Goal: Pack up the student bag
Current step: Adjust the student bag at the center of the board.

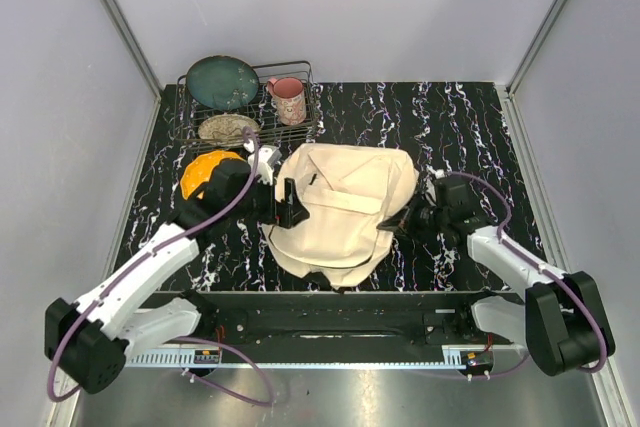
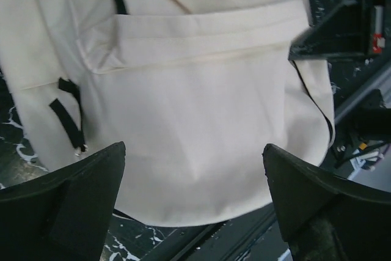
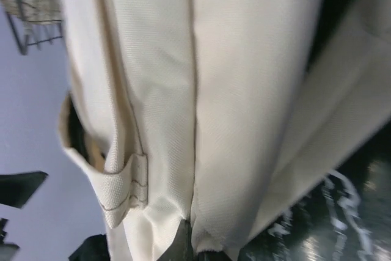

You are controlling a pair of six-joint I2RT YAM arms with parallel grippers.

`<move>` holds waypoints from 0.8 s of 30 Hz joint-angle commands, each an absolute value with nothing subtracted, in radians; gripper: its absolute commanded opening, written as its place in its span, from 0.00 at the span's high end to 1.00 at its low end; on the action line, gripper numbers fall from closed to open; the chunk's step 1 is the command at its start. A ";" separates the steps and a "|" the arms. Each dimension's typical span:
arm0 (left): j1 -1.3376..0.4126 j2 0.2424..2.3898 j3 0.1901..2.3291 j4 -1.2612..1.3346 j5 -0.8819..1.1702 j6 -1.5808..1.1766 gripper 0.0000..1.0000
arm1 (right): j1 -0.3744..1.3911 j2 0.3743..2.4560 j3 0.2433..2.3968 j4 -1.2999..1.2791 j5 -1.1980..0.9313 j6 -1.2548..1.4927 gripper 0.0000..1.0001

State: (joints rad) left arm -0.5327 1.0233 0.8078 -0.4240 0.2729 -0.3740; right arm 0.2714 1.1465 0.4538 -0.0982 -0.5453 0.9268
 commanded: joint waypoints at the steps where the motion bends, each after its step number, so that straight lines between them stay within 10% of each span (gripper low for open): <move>1: -0.583 0.924 0.799 -0.425 0.258 -0.426 0.01 | 0.307 1.079 0.646 0.005 -0.516 0.973 1.00; 14: -0.586 0.669 0.709 -0.400 0.085 -0.497 0.01 | 0.307 1.322 1.201 -0.092 -0.460 1.052 1.00; 24: -0.634 0.768 0.758 -0.365 0.089 -0.451 0.01 | 0.307 1.239 0.962 -0.284 -0.336 0.924 0.88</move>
State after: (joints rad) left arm -0.6323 0.7399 0.7155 -0.4316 0.0849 -0.4839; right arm 0.3046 1.3064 1.0206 -0.2459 -0.3912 0.9943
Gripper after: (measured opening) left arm 0.988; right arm 0.072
